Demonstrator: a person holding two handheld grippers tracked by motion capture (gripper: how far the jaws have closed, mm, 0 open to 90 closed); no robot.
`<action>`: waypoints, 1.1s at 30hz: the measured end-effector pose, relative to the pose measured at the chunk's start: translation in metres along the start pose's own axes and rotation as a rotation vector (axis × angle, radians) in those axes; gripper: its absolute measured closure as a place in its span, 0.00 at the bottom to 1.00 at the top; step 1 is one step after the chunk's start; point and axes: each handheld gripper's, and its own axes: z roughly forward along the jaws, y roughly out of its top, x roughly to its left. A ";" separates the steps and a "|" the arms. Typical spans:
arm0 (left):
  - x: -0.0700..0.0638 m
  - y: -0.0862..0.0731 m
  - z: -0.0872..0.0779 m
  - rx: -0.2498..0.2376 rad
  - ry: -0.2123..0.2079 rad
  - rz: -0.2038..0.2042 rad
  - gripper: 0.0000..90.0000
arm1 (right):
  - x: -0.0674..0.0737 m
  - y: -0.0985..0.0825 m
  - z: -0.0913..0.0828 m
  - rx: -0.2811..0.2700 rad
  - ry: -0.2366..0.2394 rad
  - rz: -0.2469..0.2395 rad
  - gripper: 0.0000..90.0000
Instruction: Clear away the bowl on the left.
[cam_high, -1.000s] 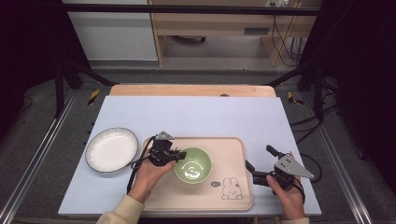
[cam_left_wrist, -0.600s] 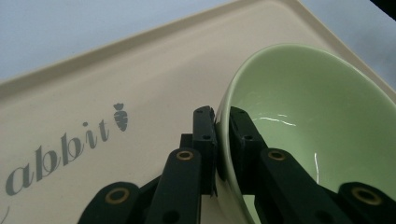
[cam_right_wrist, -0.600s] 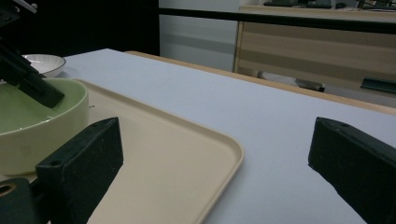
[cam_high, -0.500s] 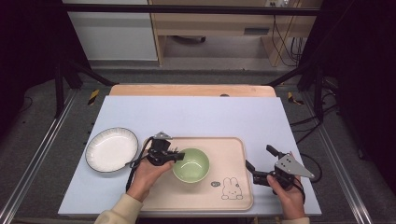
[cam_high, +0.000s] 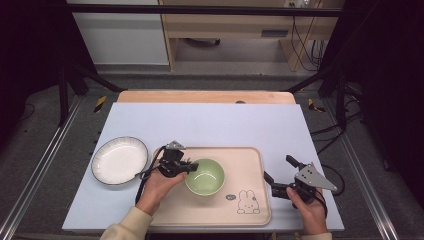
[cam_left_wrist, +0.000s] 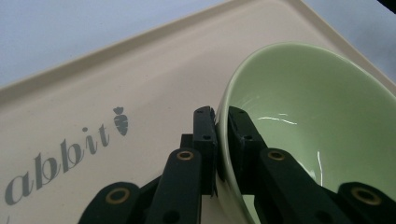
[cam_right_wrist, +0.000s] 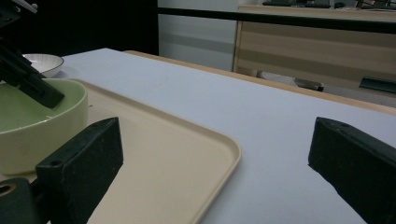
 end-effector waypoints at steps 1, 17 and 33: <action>0.000 0.000 0.000 0.000 0.000 0.003 0.92 | 0.000 0.000 0.000 0.001 -0.001 0.000 0.04; -0.002 0.000 0.002 -0.012 0.020 0.044 0.92 | -0.001 -0.001 0.002 0.017 -0.003 -0.014 0.04; -0.007 0.000 -0.003 -0.096 0.079 0.081 0.57 | -0.002 -0.002 0.002 0.020 -0.011 -0.015 0.04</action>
